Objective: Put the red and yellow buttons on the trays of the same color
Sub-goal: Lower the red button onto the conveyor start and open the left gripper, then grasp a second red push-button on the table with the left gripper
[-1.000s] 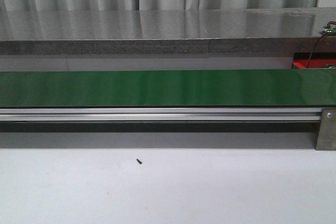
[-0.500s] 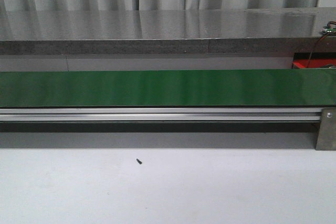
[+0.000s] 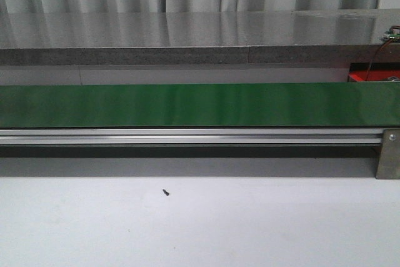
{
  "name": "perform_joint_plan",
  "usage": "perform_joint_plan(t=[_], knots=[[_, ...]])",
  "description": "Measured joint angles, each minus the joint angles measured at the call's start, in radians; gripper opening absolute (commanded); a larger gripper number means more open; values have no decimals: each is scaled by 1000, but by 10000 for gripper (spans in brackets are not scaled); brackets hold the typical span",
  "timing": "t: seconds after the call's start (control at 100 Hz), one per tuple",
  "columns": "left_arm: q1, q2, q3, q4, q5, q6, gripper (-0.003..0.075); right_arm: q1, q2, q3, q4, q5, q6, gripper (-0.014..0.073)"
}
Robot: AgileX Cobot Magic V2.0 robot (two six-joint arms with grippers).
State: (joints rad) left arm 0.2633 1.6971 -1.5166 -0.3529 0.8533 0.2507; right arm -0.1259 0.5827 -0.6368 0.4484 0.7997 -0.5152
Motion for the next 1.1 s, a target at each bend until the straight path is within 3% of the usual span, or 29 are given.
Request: perform_joint_plan(t=[0.16, 0.69, 1.1], knots=[[45, -32, -2, 21, 0, 2, 519, 0, 0, 0, 0, 0, 0, -61], [372, -18, -2, 194, -13, -19, 516, 0, 0, 0, 0, 0, 0, -61], [402, 179, -2, 182, -65, -25, 514, 0, 0, 0, 0, 0, 0, -61]])
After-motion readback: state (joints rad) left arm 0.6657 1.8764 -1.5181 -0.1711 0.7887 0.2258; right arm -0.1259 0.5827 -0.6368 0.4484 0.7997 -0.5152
